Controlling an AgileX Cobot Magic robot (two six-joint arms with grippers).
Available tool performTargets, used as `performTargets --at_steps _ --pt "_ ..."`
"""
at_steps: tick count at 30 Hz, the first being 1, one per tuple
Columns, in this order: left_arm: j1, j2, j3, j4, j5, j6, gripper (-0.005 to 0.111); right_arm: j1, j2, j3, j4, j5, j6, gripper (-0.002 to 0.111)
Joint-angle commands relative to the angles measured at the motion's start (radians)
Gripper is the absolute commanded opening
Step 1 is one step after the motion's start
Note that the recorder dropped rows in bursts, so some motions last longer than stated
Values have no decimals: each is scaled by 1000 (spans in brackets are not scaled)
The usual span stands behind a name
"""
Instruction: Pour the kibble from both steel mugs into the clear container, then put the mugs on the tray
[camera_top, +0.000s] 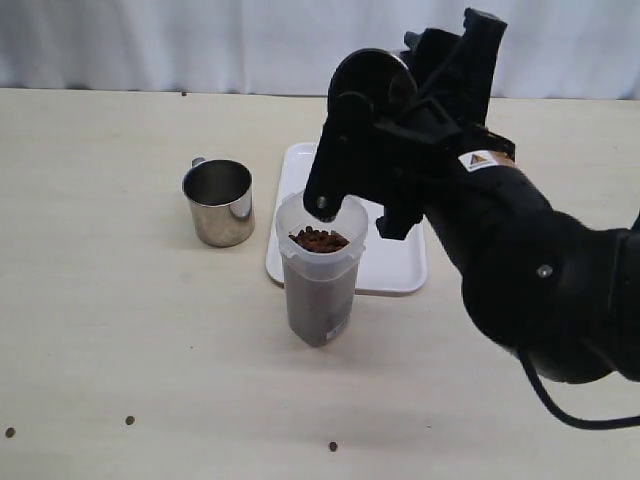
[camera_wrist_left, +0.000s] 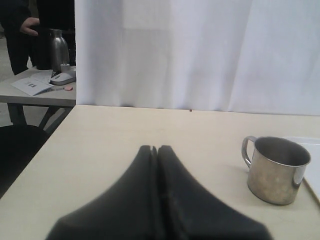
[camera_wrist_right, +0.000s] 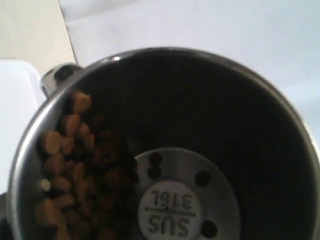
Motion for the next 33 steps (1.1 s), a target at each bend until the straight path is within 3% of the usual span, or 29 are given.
performTargets --at_steps 1,9,14,25,33 --pt "-5 -4 2 -6 -8 -1 0 2 13 89 -210 -173 -1 5" --pt "-5 -4 2 -6 -8 -1 0 2 27 82 -271 -205 -1 5" --pt "-5 -4 2 -6 -8 -1 0 2 27 82 -445 -241 -1 5" --pt "-5 -4 2 -6 -8 -1 0 2 118 82 -633 -328 -1 5" --pt "-5 -4 2 -6 -8 -1 0 2 165 82 -646 -350 -1 5"
